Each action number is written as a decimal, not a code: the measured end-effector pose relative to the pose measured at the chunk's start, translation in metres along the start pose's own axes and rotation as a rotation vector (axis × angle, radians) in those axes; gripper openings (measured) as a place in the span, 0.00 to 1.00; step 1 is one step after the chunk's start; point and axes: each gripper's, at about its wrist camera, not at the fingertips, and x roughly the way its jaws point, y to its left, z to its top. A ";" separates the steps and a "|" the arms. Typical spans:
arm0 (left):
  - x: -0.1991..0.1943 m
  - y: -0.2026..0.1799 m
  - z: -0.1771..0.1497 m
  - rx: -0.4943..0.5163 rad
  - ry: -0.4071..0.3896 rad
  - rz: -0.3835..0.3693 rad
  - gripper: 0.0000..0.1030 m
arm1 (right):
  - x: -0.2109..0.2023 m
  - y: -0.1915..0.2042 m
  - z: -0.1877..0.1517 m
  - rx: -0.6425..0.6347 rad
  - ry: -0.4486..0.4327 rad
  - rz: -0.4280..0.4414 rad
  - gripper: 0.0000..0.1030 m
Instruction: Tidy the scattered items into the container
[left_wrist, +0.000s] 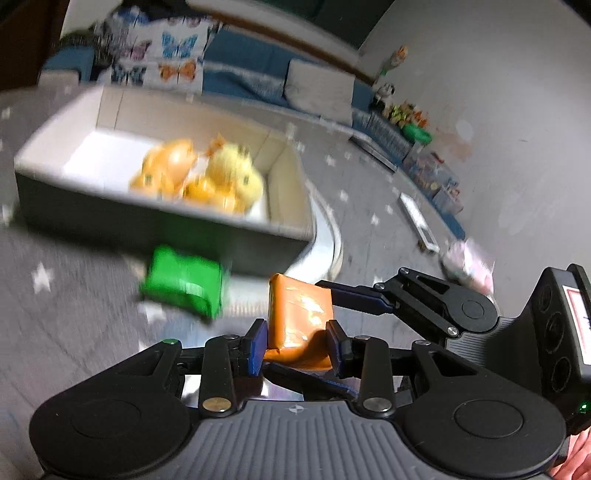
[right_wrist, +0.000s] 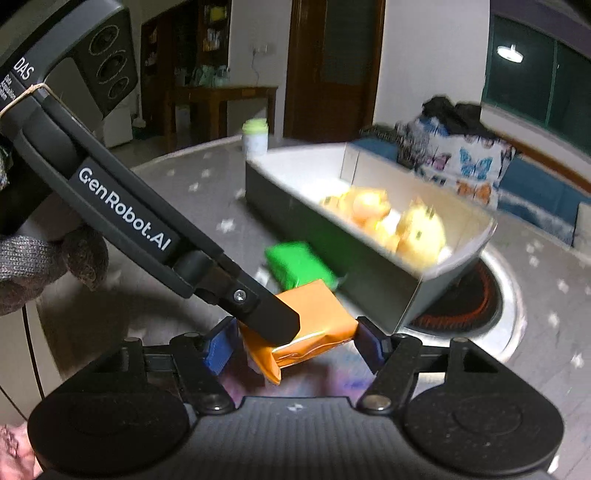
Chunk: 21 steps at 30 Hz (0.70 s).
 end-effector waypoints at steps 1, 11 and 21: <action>-0.003 -0.001 0.006 0.009 -0.013 0.004 0.36 | -0.002 -0.001 0.005 -0.005 -0.016 -0.008 0.68; 0.010 0.016 0.072 0.009 -0.073 0.043 0.36 | 0.025 -0.032 0.061 0.015 -0.083 -0.045 0.68; 0.047 0.050 0.107 -0.042 -0.049 0.049 0.36 | 0.076 -0.066 0.080 0.110 -0.035 -0.054 0.68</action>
